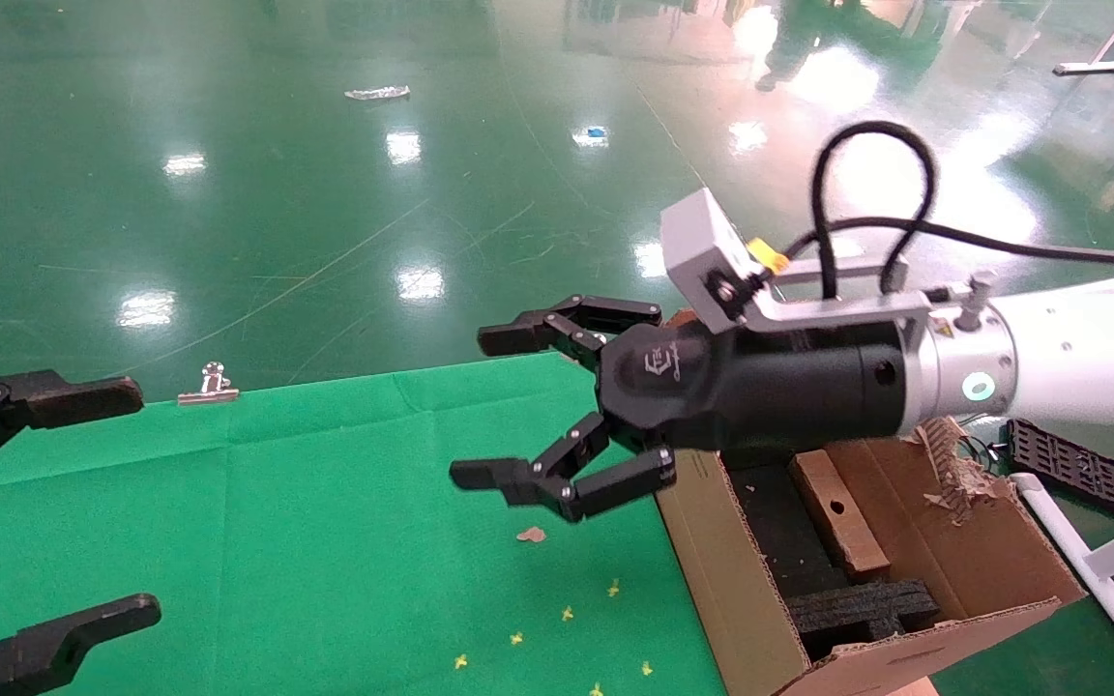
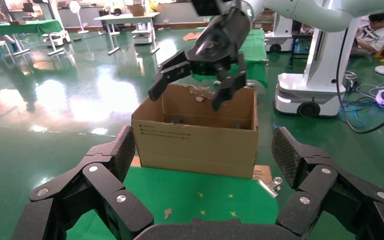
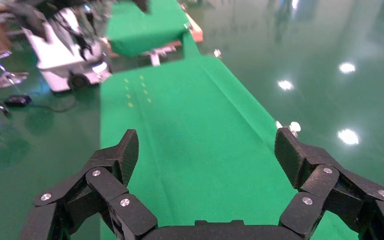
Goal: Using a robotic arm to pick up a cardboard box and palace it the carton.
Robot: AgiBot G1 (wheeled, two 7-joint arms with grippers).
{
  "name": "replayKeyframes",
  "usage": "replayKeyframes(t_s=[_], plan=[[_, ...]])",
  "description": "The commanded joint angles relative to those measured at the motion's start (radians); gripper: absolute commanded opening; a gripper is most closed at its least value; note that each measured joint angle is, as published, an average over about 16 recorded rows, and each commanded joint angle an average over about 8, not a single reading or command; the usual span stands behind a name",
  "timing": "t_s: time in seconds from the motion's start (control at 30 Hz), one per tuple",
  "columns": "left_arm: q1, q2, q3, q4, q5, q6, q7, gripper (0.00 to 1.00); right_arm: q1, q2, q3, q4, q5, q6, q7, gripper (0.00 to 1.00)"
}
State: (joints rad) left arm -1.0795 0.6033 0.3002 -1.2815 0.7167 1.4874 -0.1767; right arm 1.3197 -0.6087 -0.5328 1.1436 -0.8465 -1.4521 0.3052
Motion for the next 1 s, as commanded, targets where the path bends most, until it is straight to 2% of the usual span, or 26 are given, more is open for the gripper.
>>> replayKeyframes(t_s=[0.03,0.27,0.47,0.57,1.0], plan=[[0.000,0.000,0.000,0.000,0.000,0.000,0.000,1.00,-0.043,0.000,0.044,0.025,0.020,-0.008,-0.021,1.00],[0.000,0.000,0.000,0.000,0.000,0.000,0.000,1.00,-0.187,-0.002,0.193,0.107,0.088,-0.033,-0.090,1.00],[0.000,0.000,0.001,0.000,-0.001,0.000,0.000,1.00,-0.268,-0.002,0.276,0.153,0.127,-0.047,-0.123,1.00],[0.000,0.000,0.001,0.000,-0.001,-0.001,0.001,1.00,-0.286,-0.002,0.295,0.162,0.137,-0.050,-0.129,1.00],[0.000,0.000,0.001,0.000,-0.001,-0.001,0.000,1.00,-0.257,-0.002,0.265,0.147,0.123,-0.046,-0.120,1.00]])
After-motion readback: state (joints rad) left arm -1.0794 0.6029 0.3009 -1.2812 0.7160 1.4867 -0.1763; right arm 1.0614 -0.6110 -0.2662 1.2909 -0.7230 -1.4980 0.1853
